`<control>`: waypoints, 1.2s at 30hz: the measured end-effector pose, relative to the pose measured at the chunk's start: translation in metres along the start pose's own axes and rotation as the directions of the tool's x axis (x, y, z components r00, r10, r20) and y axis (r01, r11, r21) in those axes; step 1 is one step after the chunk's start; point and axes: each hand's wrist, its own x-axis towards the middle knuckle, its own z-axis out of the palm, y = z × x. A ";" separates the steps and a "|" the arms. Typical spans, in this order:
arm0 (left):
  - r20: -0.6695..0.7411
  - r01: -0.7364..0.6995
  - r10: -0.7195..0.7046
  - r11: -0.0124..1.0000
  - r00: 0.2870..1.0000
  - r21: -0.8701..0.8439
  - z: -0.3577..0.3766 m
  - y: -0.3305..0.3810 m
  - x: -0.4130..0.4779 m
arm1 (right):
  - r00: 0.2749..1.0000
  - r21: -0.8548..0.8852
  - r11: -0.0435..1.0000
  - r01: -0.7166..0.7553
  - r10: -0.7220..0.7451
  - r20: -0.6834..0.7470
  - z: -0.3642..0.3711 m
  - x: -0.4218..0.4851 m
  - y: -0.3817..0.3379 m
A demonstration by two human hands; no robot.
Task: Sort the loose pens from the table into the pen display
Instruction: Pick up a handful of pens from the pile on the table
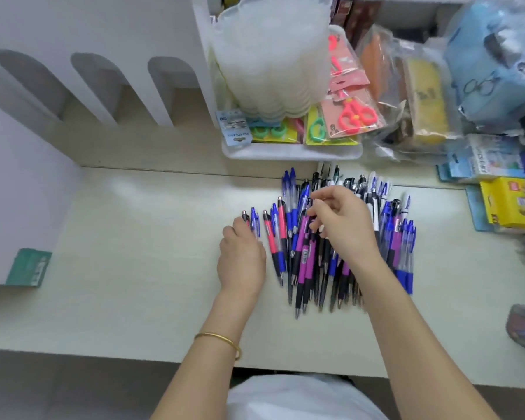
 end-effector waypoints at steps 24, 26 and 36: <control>-0.118 -0.005 0.033 0.974 0.992 0.227 0.016 0.052 0.058 | 1.000 0.023 1.000 0.000 0.000 -0.007 -0.018 0.031 0.006; -0.119 -0.024 0.052 0.974 0.991 0.225 0.016 0.044 0.058 | 1.000 0.021 1.000 -0.005 0.005 -0.009 -0.018 0.032 0.008; -0.161 -0.080 0.120 0.969 0.980 0.233 0.018 0.031 0.056 | 1.000 0.034 0.999 0.007 -0.008 0.005 -0.013 0.027 0.007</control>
